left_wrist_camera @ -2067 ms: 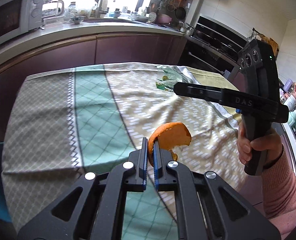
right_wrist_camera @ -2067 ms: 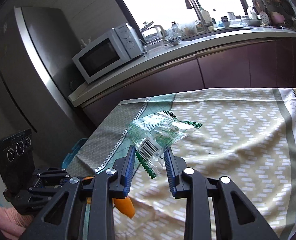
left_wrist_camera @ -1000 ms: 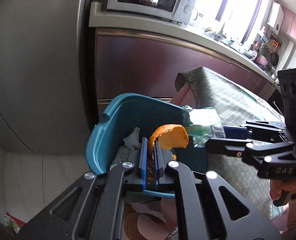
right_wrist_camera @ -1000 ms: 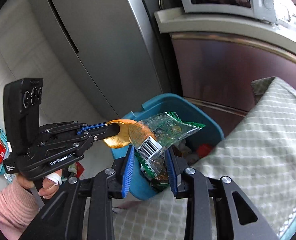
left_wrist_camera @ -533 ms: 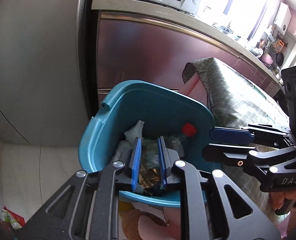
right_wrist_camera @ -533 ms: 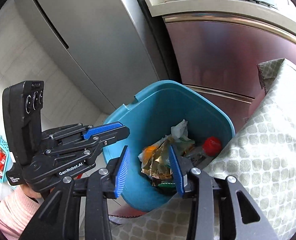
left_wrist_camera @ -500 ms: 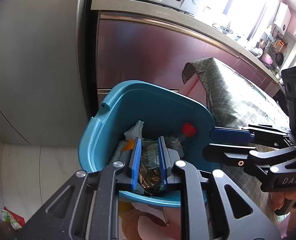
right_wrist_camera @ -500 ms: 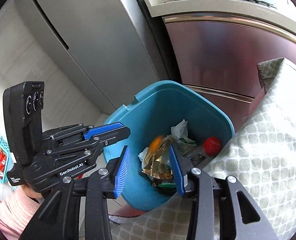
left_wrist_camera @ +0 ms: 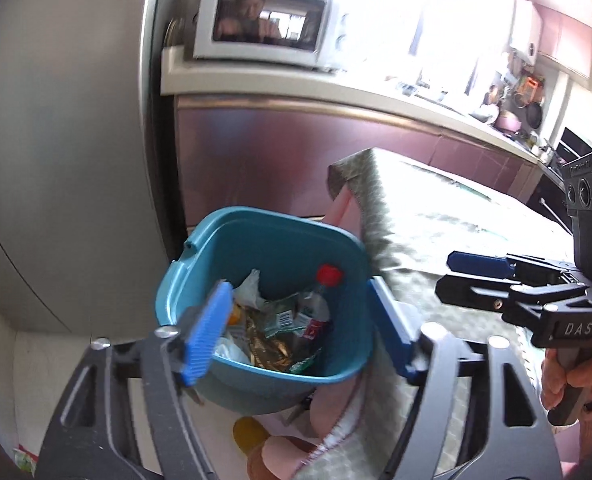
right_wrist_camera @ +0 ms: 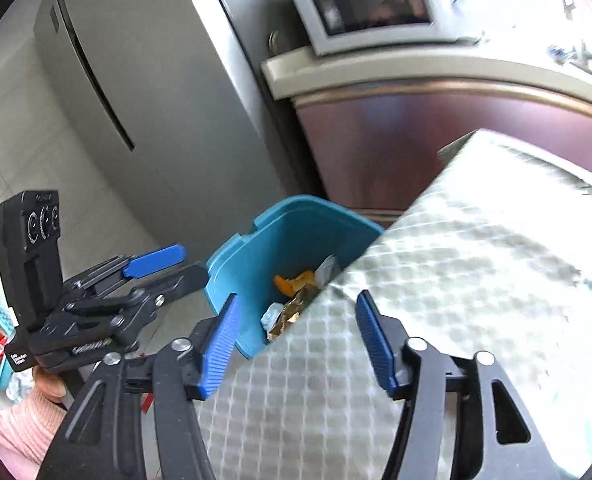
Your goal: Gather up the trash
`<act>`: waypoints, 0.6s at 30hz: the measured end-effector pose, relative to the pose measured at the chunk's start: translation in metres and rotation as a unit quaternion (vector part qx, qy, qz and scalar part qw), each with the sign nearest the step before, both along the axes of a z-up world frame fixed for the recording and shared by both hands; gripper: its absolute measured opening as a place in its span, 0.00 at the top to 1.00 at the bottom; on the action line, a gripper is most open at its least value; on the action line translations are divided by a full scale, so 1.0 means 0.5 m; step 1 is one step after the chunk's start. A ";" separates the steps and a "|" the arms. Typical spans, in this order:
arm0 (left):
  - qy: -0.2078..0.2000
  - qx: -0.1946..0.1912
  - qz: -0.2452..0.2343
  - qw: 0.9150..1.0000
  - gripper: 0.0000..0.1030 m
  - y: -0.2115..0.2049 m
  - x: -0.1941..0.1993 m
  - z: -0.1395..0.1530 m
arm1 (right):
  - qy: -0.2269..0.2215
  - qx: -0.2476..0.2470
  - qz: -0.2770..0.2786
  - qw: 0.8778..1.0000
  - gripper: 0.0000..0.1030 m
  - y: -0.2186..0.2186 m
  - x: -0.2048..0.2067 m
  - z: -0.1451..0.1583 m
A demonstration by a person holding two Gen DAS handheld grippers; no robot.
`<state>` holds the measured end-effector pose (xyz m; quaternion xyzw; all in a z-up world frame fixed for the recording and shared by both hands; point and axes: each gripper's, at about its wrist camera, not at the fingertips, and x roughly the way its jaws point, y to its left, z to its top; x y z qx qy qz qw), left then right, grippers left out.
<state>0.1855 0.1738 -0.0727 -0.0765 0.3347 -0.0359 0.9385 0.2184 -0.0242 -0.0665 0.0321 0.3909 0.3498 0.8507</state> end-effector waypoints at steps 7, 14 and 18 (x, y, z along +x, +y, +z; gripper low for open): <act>-0.059 0.025 -0.011 0.998 0.05 -0.077 -0.082 0.045 | -0.089 -0.010 -0.082 0.993 0.17 -0.082 -0.108 0.036; -0.093 0.030 -0.016 0.995 0.05 -0.135 -0.142 0.074 | -0.151 -0.023 -0.165 0.974 0.06 -0.153 -0.201 0.044; -0.108 0.027 -0.015 0.994 0.05 -0.159 -0.175 0.084 | -0.182 -0.028 -0.201 0.962 0.06 -0.189 -0.242 0.052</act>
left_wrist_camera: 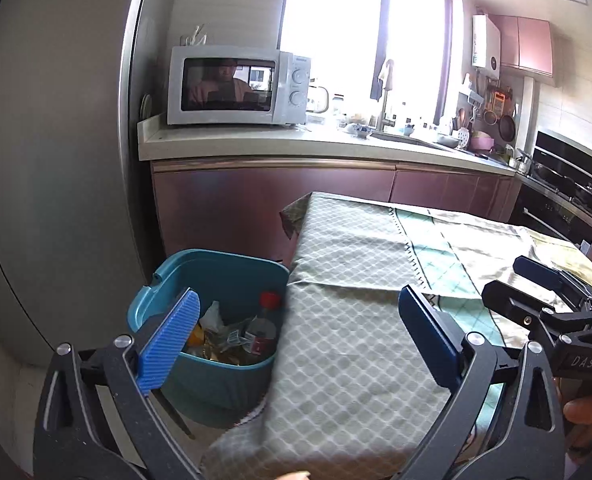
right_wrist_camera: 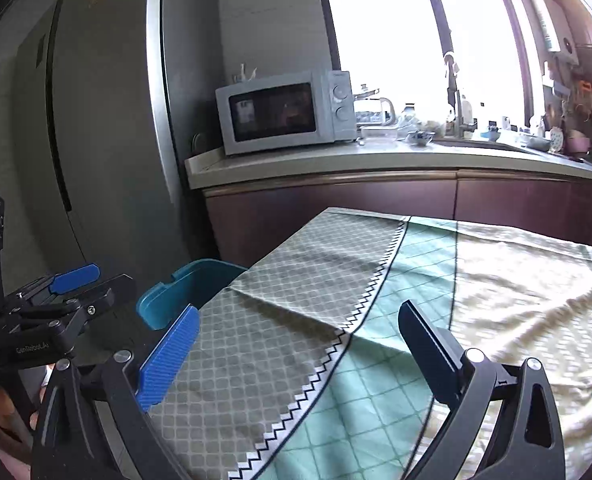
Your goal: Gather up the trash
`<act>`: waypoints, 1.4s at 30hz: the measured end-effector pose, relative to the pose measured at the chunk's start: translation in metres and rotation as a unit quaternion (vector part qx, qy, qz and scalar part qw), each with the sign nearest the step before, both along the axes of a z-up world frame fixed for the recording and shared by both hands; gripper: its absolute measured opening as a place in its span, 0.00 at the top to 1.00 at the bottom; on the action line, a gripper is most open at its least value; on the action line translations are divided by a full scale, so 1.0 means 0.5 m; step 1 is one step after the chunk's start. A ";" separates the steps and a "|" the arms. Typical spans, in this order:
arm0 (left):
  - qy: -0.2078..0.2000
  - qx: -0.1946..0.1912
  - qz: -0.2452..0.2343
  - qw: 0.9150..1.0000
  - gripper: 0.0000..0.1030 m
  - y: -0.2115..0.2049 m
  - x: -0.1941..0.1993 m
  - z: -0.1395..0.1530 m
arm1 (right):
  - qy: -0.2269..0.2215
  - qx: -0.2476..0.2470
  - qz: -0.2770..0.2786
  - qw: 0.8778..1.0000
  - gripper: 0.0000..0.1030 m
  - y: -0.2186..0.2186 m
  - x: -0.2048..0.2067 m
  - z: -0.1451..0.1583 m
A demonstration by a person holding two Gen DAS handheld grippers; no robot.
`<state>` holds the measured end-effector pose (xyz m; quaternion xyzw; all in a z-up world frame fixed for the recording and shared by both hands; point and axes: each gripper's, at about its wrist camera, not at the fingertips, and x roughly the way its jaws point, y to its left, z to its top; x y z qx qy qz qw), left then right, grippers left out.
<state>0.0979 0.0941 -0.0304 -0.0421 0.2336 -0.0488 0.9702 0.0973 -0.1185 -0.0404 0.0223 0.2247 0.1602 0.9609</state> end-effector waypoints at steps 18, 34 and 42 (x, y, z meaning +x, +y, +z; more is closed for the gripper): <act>-0.055 0.021 -0.016 0.998 0.05 -0.081 -0.124 0.035 | -0.070 -0.002 -0.096 0.993 0.06 -0.100 -0.160 0.004; -0.057 0.035 -0.020 0.998 0.05 -0.127 -0.159 0.044 | -0.072 -0.005 -0.132 0.989 0.06 -0.132 -0.212 -0.007; -0.062 0.037 -0.019 0.997 0.05 -0.133 -0.167 0.047 | -0.074 -0.003 -0.137 0.988 0.06 -0.136 -0.223 -0.006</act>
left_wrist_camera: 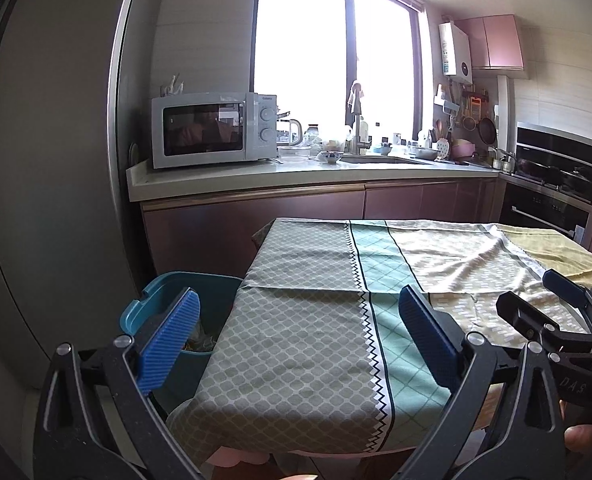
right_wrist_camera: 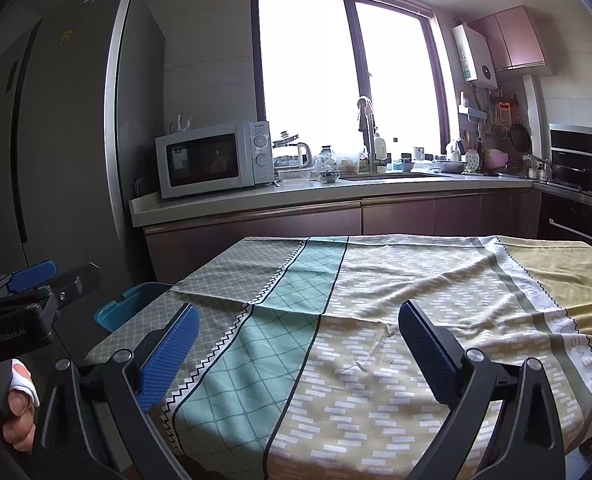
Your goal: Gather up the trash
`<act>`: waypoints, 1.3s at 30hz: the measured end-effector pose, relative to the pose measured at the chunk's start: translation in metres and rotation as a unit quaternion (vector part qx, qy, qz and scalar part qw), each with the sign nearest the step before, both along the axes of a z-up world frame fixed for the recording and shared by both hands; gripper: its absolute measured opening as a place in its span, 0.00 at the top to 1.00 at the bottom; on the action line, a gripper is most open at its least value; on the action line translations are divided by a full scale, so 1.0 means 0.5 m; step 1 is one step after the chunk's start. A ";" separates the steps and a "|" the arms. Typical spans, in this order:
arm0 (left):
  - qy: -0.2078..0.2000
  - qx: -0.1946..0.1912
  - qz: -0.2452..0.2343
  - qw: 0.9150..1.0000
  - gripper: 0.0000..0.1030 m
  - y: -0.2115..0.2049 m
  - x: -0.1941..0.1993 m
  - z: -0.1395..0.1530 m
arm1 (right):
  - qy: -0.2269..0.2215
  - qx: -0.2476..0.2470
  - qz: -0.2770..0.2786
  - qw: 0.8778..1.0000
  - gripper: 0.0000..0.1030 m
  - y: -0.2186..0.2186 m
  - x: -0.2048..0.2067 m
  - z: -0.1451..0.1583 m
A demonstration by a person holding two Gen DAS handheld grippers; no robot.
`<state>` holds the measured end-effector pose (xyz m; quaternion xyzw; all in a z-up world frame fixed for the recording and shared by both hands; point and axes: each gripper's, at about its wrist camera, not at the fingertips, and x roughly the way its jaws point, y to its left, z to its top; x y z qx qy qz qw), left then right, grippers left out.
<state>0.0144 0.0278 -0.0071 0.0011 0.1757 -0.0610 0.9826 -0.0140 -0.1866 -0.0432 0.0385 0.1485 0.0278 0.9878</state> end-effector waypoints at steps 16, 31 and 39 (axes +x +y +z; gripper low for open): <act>0.003 -0.006 0.001 1.000 0.05 0.006 -0.003 -0.003 | 0.003 -0.002 0.000 1.000 0.06 0.004 0.003 -0.003; 0.005 -0.007 -0.001 1.000 0.05 0.001 -0.006 -0.006 | 0.003 0.000 -0.003 1.000 0.06 0.003 -0.001 -0.001; 0.006 -0.007 -0.001 1.000 0.05 -0.001 -0.007 -0.007 | 0.002 0.000 -0.003 1.000 0.06 0.004 -0.003 0.002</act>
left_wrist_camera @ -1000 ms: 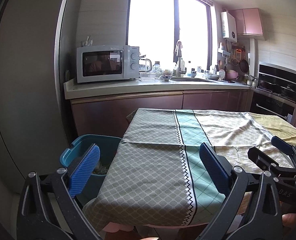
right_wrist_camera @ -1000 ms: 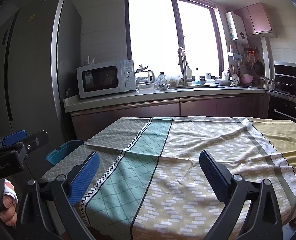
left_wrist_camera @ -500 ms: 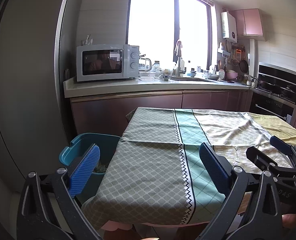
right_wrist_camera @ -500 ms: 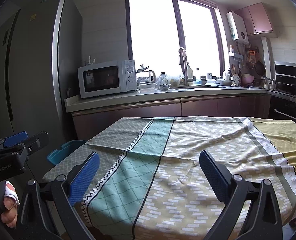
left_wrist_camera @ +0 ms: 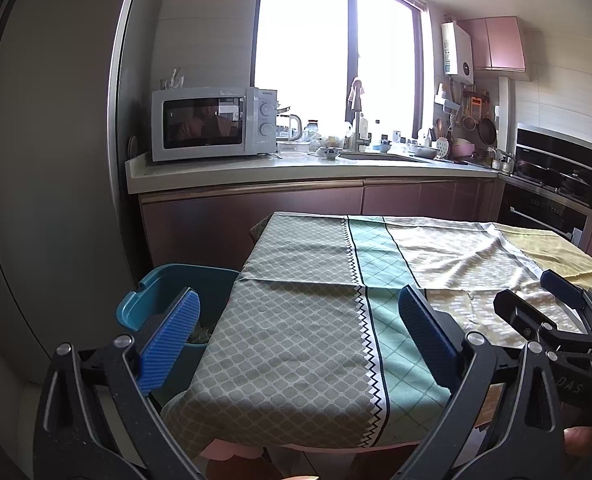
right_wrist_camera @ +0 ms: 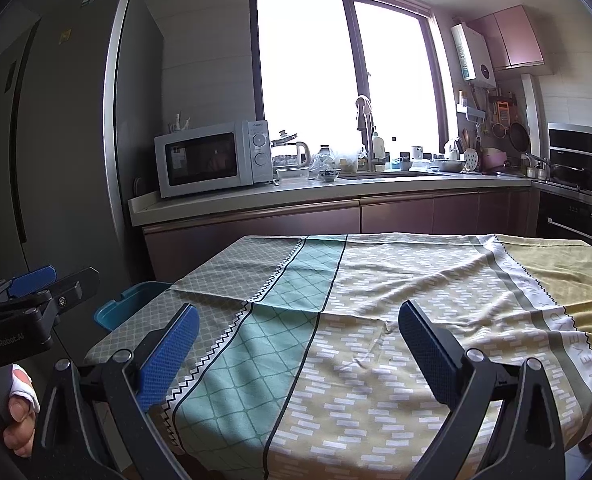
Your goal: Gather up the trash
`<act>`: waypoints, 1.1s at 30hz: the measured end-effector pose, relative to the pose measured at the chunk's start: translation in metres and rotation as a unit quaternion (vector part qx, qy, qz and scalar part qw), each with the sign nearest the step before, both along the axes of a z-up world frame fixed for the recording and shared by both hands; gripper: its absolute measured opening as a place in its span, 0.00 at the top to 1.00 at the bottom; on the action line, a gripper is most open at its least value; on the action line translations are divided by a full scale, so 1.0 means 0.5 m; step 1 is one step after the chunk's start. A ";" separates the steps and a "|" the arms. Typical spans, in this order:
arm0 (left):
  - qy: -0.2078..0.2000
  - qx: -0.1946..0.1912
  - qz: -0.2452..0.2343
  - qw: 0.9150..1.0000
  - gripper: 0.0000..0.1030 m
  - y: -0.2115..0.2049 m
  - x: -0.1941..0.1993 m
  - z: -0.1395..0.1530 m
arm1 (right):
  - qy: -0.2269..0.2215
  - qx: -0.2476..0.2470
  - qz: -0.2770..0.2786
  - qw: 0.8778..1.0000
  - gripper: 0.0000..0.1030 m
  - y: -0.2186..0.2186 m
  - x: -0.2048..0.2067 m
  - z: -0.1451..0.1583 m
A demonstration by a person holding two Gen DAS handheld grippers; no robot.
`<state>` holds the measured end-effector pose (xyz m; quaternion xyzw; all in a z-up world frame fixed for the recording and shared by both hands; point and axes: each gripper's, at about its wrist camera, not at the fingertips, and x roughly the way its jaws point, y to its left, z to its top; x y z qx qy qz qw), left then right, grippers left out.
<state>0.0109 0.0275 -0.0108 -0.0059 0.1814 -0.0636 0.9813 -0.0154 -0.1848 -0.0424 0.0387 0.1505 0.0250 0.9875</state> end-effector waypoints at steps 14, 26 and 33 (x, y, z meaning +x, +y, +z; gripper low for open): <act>0.002 -0.001 -0.002 1.000 0.05 -0.011 -0.002 -0.005 | 0.000 0.000 -0.001 1.000 0.06 -0.001 0.000 0.000; 0.003 -0.003 -0.005 1.000 0.05 -0.015 -0.001 -0.007 | -0.001 0.004 -0.005 1.000 0.06 -0.005 0.000 0.003; 0.003 -0.003 -0.004 1.000 0.05 -0.015 0.001 -0.007 | -0.001 0.005 -0.005 1.000 0.06 -0.006 0.002 0.003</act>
